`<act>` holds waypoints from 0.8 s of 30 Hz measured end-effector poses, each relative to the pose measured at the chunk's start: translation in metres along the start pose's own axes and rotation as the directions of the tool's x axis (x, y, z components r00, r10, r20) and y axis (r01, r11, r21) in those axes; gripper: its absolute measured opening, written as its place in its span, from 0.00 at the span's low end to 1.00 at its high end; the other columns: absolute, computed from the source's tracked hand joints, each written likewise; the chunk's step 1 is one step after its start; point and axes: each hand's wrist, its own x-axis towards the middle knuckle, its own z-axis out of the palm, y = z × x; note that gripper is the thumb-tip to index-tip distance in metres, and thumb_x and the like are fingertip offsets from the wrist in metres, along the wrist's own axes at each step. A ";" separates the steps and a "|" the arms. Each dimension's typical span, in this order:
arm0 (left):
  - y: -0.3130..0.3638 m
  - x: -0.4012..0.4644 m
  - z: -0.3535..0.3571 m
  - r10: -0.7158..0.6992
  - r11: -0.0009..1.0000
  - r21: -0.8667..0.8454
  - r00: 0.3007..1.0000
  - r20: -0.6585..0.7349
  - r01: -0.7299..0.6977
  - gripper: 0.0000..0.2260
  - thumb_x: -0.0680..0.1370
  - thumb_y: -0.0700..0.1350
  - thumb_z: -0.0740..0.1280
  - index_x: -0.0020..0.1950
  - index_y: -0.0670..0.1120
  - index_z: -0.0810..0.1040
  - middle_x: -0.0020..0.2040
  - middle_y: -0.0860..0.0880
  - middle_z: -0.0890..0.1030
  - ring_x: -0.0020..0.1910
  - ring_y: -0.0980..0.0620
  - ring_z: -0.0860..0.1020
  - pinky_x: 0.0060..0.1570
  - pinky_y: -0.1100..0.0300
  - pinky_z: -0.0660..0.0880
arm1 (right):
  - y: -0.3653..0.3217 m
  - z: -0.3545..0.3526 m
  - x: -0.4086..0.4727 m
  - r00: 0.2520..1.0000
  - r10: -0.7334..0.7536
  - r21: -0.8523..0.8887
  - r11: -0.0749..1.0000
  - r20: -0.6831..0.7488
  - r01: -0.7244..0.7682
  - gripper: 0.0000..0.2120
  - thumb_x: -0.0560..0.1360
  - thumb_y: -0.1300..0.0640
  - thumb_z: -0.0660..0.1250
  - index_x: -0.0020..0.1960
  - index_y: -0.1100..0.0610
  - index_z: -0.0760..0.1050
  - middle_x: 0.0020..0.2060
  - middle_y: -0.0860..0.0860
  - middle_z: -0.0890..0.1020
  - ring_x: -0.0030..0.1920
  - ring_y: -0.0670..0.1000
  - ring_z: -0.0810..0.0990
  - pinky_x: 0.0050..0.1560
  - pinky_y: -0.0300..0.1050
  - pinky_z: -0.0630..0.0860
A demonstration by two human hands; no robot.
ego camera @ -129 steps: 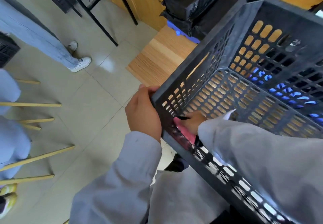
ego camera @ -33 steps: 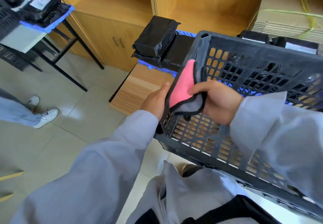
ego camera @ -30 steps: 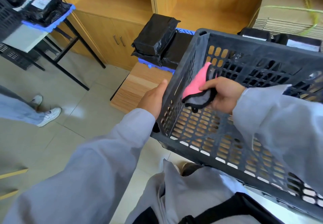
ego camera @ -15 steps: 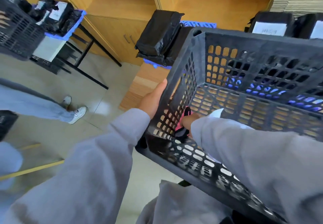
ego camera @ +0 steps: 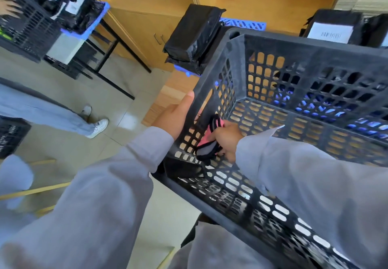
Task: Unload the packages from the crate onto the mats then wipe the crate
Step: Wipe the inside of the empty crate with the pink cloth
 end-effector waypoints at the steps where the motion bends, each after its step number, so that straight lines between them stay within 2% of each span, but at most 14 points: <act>1: 0.000 0.000 0.000 -0.001 1.000 -0.004 1.000 -0.006 0.001 0.30 0.79 0.67 0.48 0.70 0.50 0.71 0.56 0.53 0.70 0.58 0.50 0.69 0.55 0.55 0.61 | -0.007 0.001 -0.010 0.999 -0.036 0.003 0.999 0.017 0.036 0.15 0.75 0.71 0.61 0.48 0.52 0.77 0.48 0.59 0.82 0.45 0.58 0.82 0.37 0.49 0.80; 3: 0.001 -0.001 0.001 -0.012 1.000 0.007 1.000 -0.017 0.013 0.30 0.79 0.67 0.48 0.70 0.49 0.71 0.58 0.50 0.72 0.58 0.49 0.69 0.55 0.55 0.61 | -0.018 0.004 -0.033 0.992 -0.112 0.019 0.994 0.050 0.111 0.16 0.73 0.72 0.62 0.43 0.52 0.77 0.46 0.60 0.83 0.48 0.61 0.83 0.48 0.57 0.82; 5: 0.002 -0.004 0.001 0.006 1.000 0.008 1.000 -0.019 -0.006 0.30 0.79 0.66 0.49 0.69 0.48 0.72 0.60 0.47 0.74 0.62 0.47 0.71 0.55 0.55 0.62 | -0.027 0.008 -0.052 0.981 -0.180 0.043 0.983 0.077 0.177 0.17 0.73 0.73 0.61 0.42 0.52 0.78 0.46 0.61 0.84 0.50 0.62 0.83 0.54 0.61 0.81; 9: 0.002 -0.005 0.000 0.010 1.000 0.002 1.000 -0.010 -0.010 0.30 0.79 0.67 0.50 0.65 0.47 0.75 0.59 0.46 0.77 0.61 0.45 0.74 0.57 0.54 0.66 | -0.033 0.014 -0.075 0.951 -0.287 0.132 0.953 0.115 0.272 0.17 0.72 0.74 0.62 0.43 0.53 0.77 0.41 0.58 0.84 0.42 0.57 0.84 0.43 0.51 0.82; 12: 0.000 -0.004 -0.001 0.024 1.000 -0.017 1.000 -0.009 -0.025 0.31 0.77 0.69 0.51 0.61 0.47 0.79 0.58 0.45 0.80 0.58 0.43 0.76 0.62 0.51 0.69 | -0.025 0.021 -0.080 0.908 -0.416 0.087 0.908 0.056 0.410 0.16 0.70 0.74 0.64 0.43 0.52 0.77 0.43 0.58 0.83 0.42 0.58 0.83 0.44 0.53 0.82; 15: -0.001 0.000 0.000 0.068 0.996 -0.063 0.998 -0.009 -0.068 0.27 0.78 0.67 0.53 0.49 0.48 0.83 0.50 0.44 0.83 0.53 0.43 0.79 0.62 0.49 0.70 | -0.017 0.024 -0.083 0.763 -0.640 -0.005 0.766 0.086 0.643 0.17 0.69 0.74 0.67 0.44 0.52 0.76 0.39 0.55 0.82 0.39 0.54 0.82 0.42 0.50 0.80; 17: -0.002 0.002 -0.002 0.039 0.996 -0.086 0.999 0.024 -0.037 0.24 0.79 0.65 0.54 0.40 0.50 0.80 0.46 0.45 0.82 0.54 0.43 0.78 0.62 0.50 0.70 | -0.014 0.016 -0.079 0.631 -0.748 -0.072 0.631 0.205 0.772 0.13 0.71 0.73 0.67 0.47 0.57 0.76 0.40 0.55 0.81 0.42 0.55 0.81 0.44 0.49 0.78; 19: -0.002 0.002 -0.007 0.028 0.996 -0.084 0.996 0.083 -0.021 0.26 0.78 0.67 0.54 0.39 0.49 0.79 0.53 0.44 0.82 0.58 0.44 0.77 0.66 0.49 0.67 | -0.013 -0.006 -0.072 0.535 -0.739 -0.177 0.511 0.410 0.841 0.09 0.72 0.72 0.68 0.48 0.61 0.75 0.42 0.55 0.80 0.45 0.56 0.79 0.48 0.50 0.77; 20: -0.001 0.004 -0.011 0.009 0.997 -0.083 0.993 0.122 0.002 0.28 0.76 0.69 0.54 0.46 0.48 0.81 0.59 0.45 0.81 0.61 0.44 0.76 0.68 0.48 0.65 | -0.012 -0.019 -0.068 0.507 -0.696 -0.236 0.454 0.508 0.859 0.09 0.71 0.73 0.68 0.47 0.61 0.76 0.42 0.53 0.80 0.45 0.54 0.80 0.48 0.49 0.77; 21: 0.001 0.003 -0.015 -0.019 0.995 -0.092 0.987 0.163 0.034 0.30 0.74 0.71 0.56 0.55 0.49 0.81 0.62 0.47 0.79 0.62 0.45 0.75 0.69 0.48 0.65 | -0.009 -0.032 -0.063 0.515 -0.640 -0.304 0.418 0.570 0.856 0.11 0.71 0.75 0.67 0.47 0.61 0.77 0.43 0.51 0.81 0.46 0.52 0.80 0.48 0.47 0.77; 22: 0.004 0.004 -0.019 -0.035 0.992 -0.115 0.979 0.198 0.059 0.31 0.71 0.73 0.58 0.61 0.52 0.79 0.63 0.50 0.79 0.63 0.46 0.75 0.69 0.48 0.66 | -0.005 -0.045 -0.056 0.557 -0.603 -0.368 0.418 0.572 0.831 0.13 0.70 0.76 0.66 0.47 0.61 0.78 0.44 0.50 0.82 0.47 0.50 0.81 0.48 0.45 0.78; 23: 0.007 0.008 -0.022 -0.031 0.987 -0.149 0.975 0.220 0.065 0.31 0.69 0.74 0.59 0.62 0.55 0.79 0.62 0.52 0.80 0.62 0.48 0.76 0.68 0.48 0.67 | 0.002 -0.056 -0.047 0.632 -0.581 -0.423 0.469 0.513 0.775 0.13 0.70 0.75 0.67 0.48 0.59 0.78 0.44 0.50 0.83 0.47 0.49 0.81 0.49 0.45 0.78; 24: 0.012 0.010 -0.023 -0.028 0.981 -0.179 0.972 0.234 0.071 0.32 0.67 0.75 0.60 0.61 0.57 0.79 0.61 0.53 0.80 0.60 0.49 0.77 0.65 0.49 0.69 | 0.007 -0.064 -0.038 0.716 -0.561 -0.436 0.568 0.414 0.698 0.13 0.71 0.74 0.68 0.48 0.57 0.78 0.44 0.50 0.83 0.48 0.50 0.82 0.50 0.46 0.77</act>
